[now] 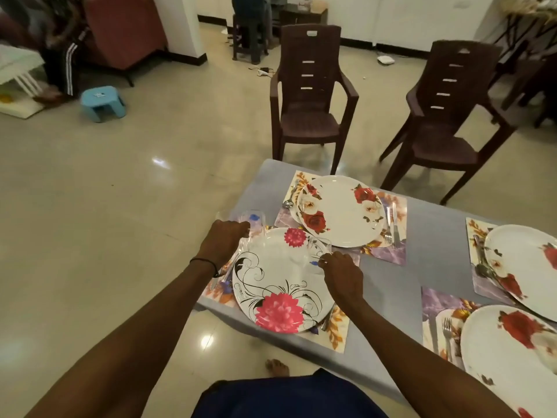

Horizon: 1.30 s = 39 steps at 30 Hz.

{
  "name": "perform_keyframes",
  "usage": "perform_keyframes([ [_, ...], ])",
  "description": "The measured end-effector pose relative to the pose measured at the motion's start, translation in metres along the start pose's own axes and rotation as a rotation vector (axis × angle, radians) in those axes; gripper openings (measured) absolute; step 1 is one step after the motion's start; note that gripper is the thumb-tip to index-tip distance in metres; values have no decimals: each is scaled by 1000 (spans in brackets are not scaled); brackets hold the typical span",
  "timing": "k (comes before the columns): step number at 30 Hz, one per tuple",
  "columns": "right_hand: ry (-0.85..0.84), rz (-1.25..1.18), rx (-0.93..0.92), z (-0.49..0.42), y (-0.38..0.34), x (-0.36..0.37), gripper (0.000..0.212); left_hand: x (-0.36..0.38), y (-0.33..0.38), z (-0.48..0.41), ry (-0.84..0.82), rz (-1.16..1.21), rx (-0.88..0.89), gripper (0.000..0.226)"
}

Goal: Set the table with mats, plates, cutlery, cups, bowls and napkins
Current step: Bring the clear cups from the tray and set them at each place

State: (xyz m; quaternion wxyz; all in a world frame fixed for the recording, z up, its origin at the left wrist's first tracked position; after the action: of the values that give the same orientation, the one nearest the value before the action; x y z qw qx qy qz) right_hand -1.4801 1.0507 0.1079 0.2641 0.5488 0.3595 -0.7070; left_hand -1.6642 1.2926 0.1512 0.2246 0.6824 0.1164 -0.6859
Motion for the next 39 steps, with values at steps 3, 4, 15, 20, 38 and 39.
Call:
perform_keyframes([
  [3, 10, 6, 24, 4, -3, 1, 9, 5, -1, -7, -28, 22, 60, 20],
  [4, 23, 4, 29, 1, -5, 1, 11, 4, -2, -11, -31, 18, 92, 22],
  [15, 146, -186, 122, 11, -69, -2, 44, -2, -30, -28, -83, -6, 242, 23],
  [20, 143, -327, -72, -30, -175, -21, 51, -15, -54, -5, -99, -42, 310, 27],
  [38, 21, -359, -162, -149, -358, 33, 27, -39, -227, 0, -142, 41, 178, 32],
  [39, 33, -373, -145, -160, -359, 36, 28, -43, -234, -7, -128, 49, 179, 39],
])
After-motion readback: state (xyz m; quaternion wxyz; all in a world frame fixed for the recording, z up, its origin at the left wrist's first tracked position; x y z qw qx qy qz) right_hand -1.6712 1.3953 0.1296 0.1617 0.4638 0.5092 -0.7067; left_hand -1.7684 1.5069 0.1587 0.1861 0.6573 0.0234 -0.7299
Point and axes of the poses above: each hand's wrist, its own z-axis away from the middle knuckle, its own x-axis out of the palm, y = z × x, the point moved 5 cm from there along -z, towards the middle knuckle, and after that the axes turned 13 degrees about -y, right-handed, at the moved point
